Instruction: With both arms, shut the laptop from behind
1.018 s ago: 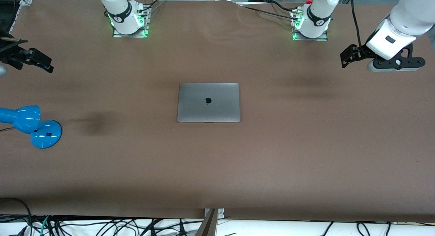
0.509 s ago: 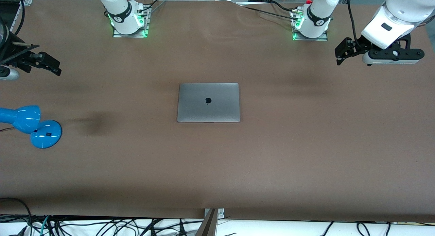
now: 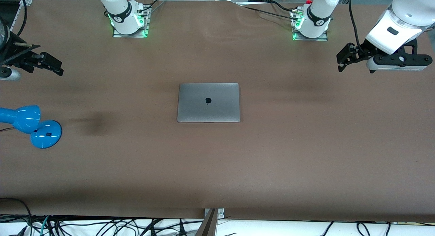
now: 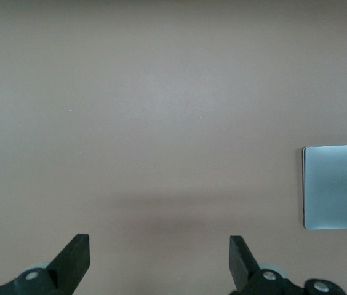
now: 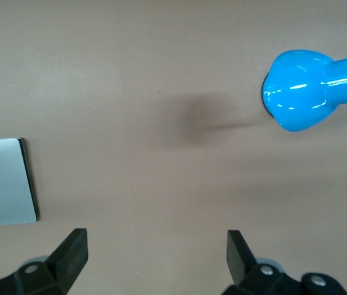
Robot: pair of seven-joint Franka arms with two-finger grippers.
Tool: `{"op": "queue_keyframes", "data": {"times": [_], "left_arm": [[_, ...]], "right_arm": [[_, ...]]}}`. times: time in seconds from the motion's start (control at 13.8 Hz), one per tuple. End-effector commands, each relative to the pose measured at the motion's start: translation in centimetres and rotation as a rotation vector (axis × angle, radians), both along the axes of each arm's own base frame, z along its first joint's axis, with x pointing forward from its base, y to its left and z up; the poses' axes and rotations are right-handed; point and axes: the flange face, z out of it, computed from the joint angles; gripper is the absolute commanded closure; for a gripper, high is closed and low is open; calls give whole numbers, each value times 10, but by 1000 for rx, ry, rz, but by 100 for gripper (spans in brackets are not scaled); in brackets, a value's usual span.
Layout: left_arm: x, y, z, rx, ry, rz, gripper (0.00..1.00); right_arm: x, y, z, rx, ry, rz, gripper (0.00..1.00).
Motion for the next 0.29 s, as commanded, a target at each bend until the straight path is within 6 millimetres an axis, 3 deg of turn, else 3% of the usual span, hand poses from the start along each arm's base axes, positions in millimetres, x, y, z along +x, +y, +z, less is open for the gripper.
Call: {"op": "queue_keyframes", "data": {"times": [0.0,0.22], "left_arm": [[4,-1,11,21,-11,-3,0],[12,-2,16,28,14,1,0]], "right_arm": [[-2,-1,1,18,-6,-19,0],[-2,-1,0,18,-5,-19,0]]}}
